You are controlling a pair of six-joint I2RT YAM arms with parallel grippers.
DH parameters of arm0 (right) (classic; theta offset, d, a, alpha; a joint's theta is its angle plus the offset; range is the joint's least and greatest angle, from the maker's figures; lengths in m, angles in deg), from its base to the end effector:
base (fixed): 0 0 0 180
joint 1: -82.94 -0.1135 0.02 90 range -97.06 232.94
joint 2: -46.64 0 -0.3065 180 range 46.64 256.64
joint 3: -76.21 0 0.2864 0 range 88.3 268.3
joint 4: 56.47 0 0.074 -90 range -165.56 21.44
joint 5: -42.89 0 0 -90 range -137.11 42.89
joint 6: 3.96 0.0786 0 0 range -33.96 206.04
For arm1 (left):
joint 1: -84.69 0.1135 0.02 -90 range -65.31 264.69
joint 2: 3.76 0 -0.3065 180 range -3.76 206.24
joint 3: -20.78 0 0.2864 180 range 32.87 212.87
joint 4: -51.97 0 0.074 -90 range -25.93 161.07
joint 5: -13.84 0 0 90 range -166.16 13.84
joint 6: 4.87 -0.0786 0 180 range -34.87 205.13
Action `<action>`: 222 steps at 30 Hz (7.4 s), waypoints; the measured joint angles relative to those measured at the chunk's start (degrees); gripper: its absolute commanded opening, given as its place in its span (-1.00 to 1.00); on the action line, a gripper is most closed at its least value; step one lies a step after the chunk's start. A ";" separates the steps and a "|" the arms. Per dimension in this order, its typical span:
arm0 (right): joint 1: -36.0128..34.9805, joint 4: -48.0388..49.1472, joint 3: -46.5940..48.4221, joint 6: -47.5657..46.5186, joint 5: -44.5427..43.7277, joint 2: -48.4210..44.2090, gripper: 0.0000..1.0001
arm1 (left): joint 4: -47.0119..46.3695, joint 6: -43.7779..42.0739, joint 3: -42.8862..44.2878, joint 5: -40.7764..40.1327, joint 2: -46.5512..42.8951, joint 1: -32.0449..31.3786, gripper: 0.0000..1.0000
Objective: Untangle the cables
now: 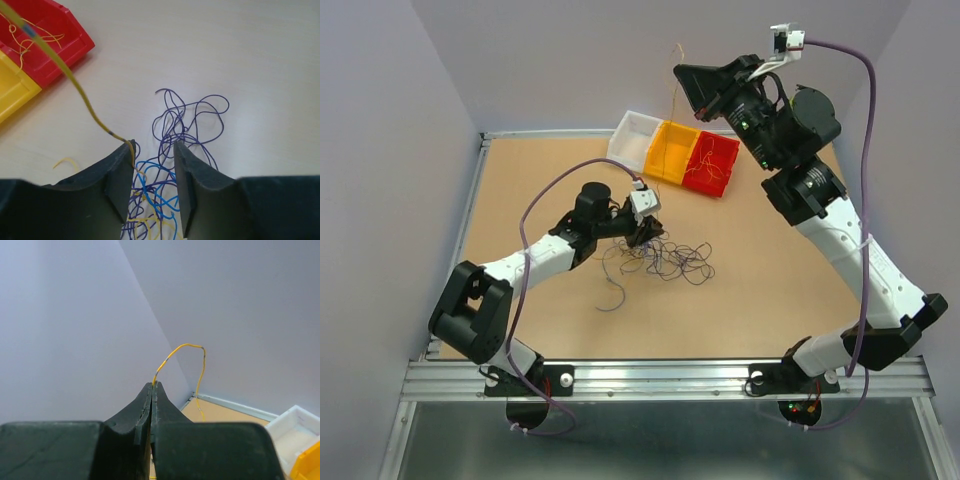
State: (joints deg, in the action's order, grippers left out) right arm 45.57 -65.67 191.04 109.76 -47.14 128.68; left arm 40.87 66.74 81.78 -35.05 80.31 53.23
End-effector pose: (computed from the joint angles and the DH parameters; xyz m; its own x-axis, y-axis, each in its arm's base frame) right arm 0.2847 0.2174 0.6332 0.0472 0.5422 -0.8389 -0.6833 0.6302 0.3688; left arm 0.2990 -0.2435 0.2785 0.1293 0.1996 -0.9713 0.9496 0.2572 0.1792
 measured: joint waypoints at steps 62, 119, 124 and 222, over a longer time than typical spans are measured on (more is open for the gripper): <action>0.26 55.87 -75.95 -10.56 9.49 -4.87 -0.92 | 28.39 1.07 17.31 -7.87 8.33 -0.44 -1.00; 0.26 59.89 -73.79 -5.95 0.31 0.61 -0.99 | 26.43 -2.03 14.29 -10.54 3.30 -4.33 0.39; 1.38 48.22 -64.72 -5.90 -5.55 -3.30 -0.99 | 22.45 0.70 12.28 -9.92 -1.42 0.44 0.45; 19.74 -11.02 -4.09 -5.18 -24.83 42.62 -0.30 | 12.74 6.25 7.96 -16.15 -3.19 6.64 0.48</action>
State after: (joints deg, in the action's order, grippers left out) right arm 65.31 -76.68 186.95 104.58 -71.97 171.30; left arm 53.61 72.99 89.73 -51.21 77.12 59.87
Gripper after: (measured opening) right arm 0.275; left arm 0.735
